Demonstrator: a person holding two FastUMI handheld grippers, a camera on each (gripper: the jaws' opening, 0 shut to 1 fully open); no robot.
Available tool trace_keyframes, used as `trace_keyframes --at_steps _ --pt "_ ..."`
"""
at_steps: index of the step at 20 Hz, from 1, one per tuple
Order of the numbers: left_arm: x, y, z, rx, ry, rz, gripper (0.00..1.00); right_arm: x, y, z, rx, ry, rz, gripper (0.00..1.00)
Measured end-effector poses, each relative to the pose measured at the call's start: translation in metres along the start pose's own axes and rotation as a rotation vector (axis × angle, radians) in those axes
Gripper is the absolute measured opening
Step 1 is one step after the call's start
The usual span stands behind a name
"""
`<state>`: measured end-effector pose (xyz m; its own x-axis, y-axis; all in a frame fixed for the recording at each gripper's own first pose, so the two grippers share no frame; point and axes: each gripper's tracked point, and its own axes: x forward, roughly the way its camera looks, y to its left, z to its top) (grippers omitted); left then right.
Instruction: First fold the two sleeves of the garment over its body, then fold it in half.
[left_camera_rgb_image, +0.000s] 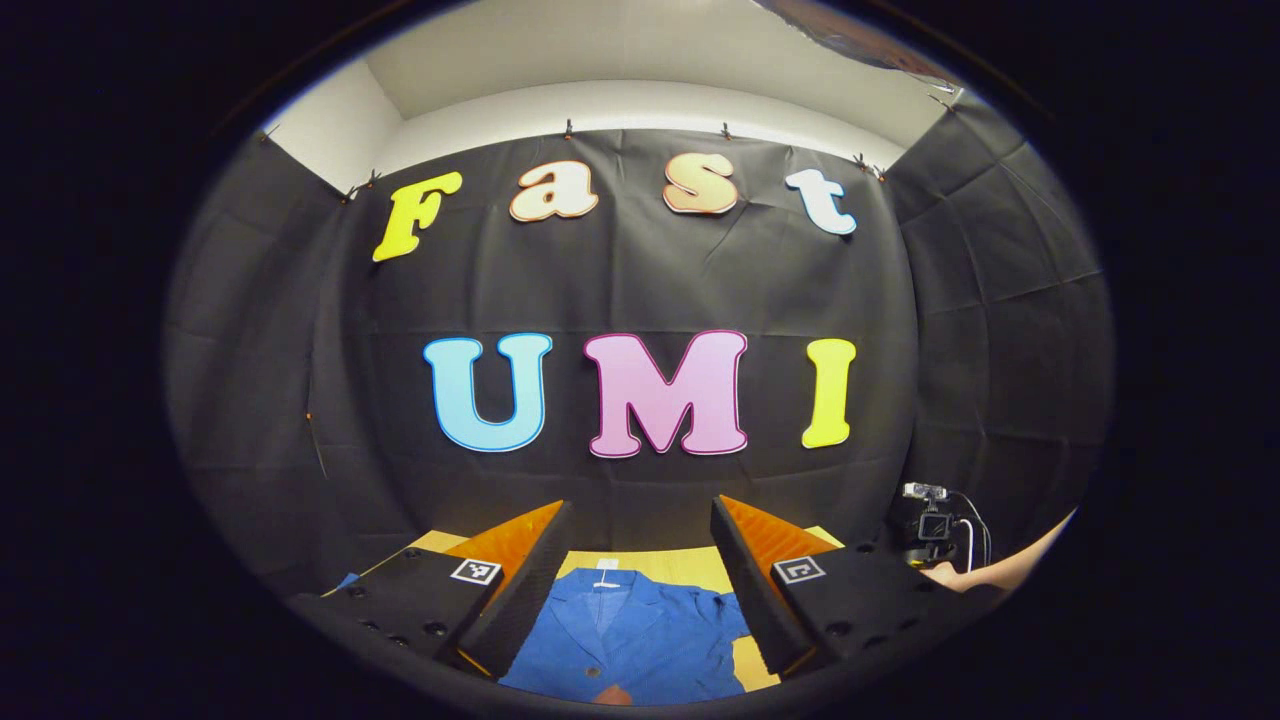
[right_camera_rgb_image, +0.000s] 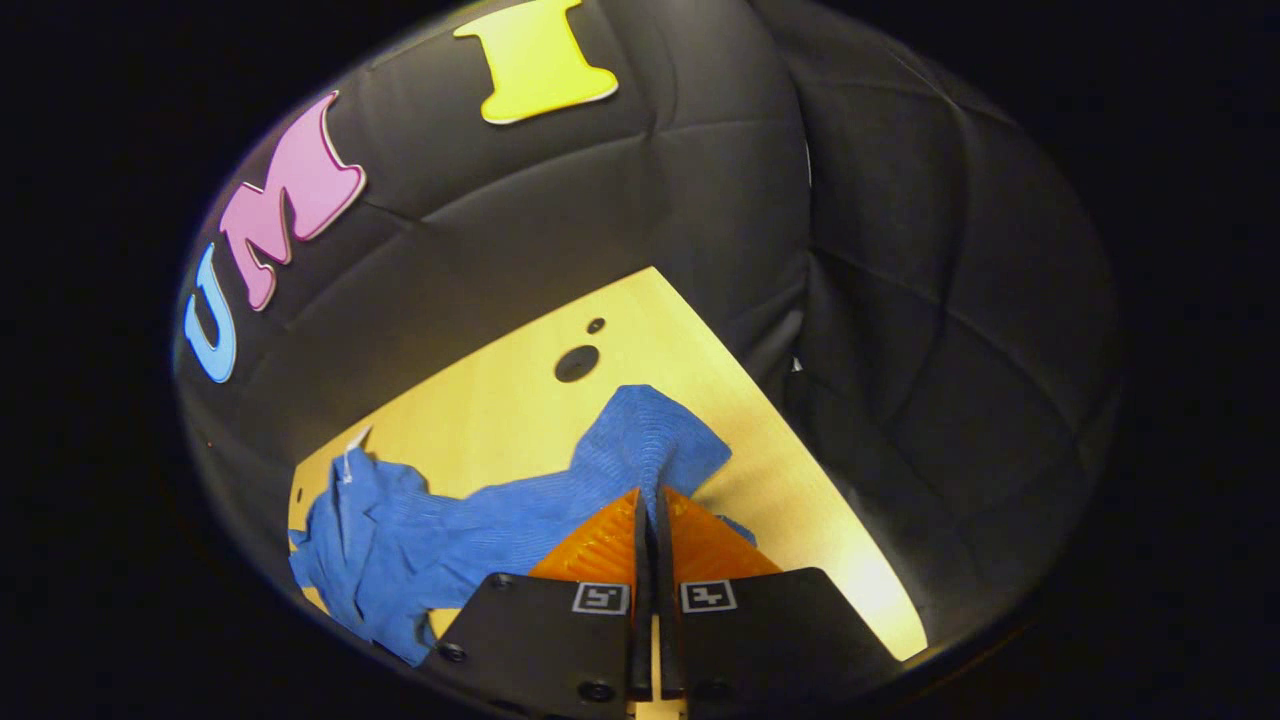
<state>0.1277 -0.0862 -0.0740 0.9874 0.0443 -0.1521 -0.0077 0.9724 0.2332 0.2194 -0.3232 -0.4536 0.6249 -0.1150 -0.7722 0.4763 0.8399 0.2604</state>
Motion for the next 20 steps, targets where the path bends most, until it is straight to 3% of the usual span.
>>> trace_keyframes --at_steps 6,9,13,20 --pt "-0.015 0.066 -0.012 -0.083 -0.006 -0.074 0.81 -0.051 0.092 0.010 -0.026 -0.083 0.033 0.05" --pt "-0.024 0.128 -0.010 -0.078 -0.028 -0.063 0.81 -0.071 0.151 -0.003 -0.020 -0.100 0.052 0.05" --pt "-0.035 0.184 -0.031 -0.061 -0.039 -0.105 0.81 -0.102 0.223 -0.028 0.016 -0.140 0.081 0.04" --pt "-0.043 0.245 -0.057 -0.196 0.023 -0.114 0.84 -0.125 0.279 -0.085 0.004 -0.134 0.082 0.04"
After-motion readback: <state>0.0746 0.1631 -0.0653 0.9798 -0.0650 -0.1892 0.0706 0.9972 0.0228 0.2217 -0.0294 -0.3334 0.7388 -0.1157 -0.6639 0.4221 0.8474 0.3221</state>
